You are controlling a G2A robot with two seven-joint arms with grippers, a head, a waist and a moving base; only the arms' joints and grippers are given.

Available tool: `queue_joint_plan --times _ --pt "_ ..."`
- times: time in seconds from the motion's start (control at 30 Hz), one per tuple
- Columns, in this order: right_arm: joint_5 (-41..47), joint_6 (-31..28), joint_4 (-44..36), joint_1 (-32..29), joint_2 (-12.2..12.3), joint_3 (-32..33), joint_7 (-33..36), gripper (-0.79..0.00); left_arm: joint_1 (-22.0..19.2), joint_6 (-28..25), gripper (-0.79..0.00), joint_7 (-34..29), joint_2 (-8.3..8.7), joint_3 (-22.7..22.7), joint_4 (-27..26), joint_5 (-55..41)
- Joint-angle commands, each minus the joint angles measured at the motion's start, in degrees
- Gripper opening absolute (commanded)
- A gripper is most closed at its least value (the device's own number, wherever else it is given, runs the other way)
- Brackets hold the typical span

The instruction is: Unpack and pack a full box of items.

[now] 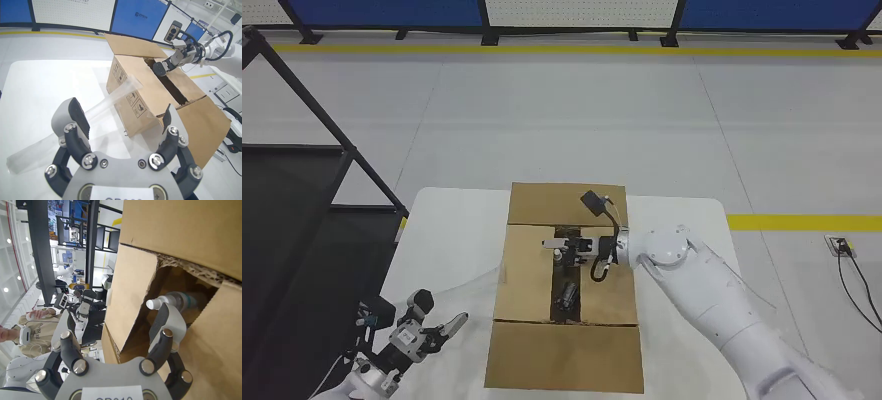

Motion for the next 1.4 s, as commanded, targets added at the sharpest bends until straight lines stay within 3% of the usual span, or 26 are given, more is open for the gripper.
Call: queue_joint_plan --times 0.0,0.43,1.0,1.37 --pt "-0.4 0.7 -0.1 -0.1 -0.2 -0.2 0.6 0.0 0.0 0.0 0.0 -0.1 0.0 -0.1 0.0 -0.1" --pt "0.5 1.4 0.4 0.2 -2.1 -1.7 6.6 0.0 -1.3 0.4 0.0 -1.6 -0.02 0.8 0.2 0.0" --pt "14.9 -1.9 4.1 2.2 -4.5 2.9 11.6 0.0 -0.5 3.2 0.0 0.3 -0.2 3.8 -4.6 10.6" --pt "18.0 -0.2 6.1 6.1 -7.2 2.4 12.6 0.0 -2.3 6.6 0.0 0.9 -0.63 9.9 -7.1 20.1"
